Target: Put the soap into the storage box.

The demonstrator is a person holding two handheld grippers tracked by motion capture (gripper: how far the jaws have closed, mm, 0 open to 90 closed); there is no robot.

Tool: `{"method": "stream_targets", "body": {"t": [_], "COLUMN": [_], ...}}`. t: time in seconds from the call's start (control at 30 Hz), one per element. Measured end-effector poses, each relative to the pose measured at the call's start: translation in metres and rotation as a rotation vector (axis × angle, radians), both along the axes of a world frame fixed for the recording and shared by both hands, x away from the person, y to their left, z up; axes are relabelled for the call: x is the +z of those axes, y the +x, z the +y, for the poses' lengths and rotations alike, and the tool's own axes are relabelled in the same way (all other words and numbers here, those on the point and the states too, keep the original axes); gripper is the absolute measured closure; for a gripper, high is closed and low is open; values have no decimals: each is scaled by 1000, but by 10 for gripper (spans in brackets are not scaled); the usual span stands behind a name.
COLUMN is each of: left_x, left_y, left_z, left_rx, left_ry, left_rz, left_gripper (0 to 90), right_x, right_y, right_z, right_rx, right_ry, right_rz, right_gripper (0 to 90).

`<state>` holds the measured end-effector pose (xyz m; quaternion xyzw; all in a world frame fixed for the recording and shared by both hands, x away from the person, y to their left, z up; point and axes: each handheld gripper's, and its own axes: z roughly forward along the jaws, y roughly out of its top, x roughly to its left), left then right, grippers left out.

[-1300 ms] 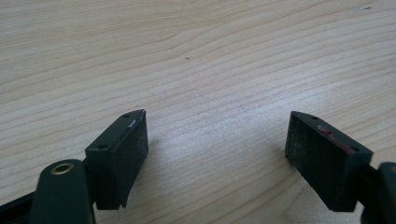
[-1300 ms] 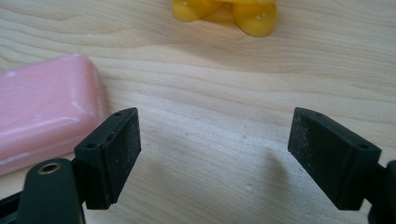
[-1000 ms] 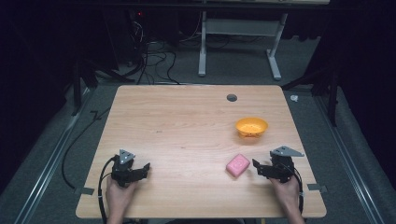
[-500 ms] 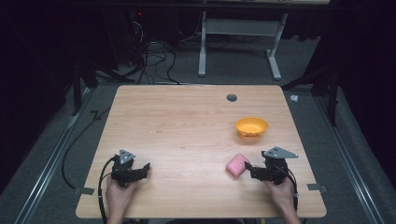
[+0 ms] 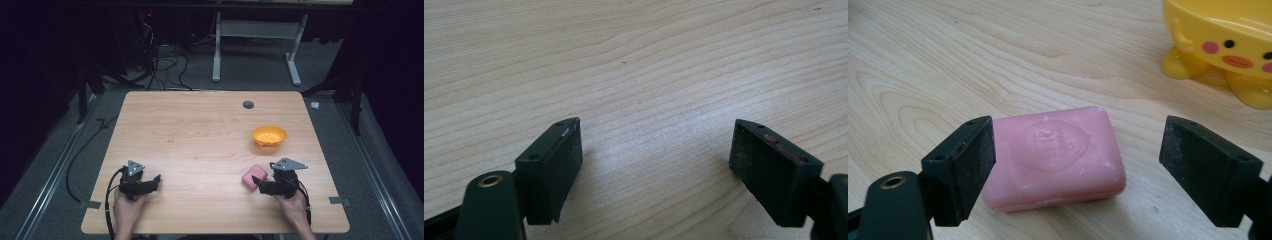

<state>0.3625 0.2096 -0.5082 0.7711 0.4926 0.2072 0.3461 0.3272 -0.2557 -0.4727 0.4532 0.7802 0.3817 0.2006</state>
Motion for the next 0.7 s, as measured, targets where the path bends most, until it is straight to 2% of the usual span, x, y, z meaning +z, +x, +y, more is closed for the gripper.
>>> {"method": "stream_targets", "body": {"t": [0.2,0.7], "left_x": [0,0], "left_y": [0,0], "left_z": [0,0], "left_rx": [0,0], "left_ry": [0,0], "left_rz": [0,0], "left_gripper": [216,216], "right_x": [-3,-12], "right_y": [3,8], "right_z": [8,17], "right_rx": [28,33], "right_ry": [-12,-36], "right_rz": [11,43], "right_gripper": [146,138]}}
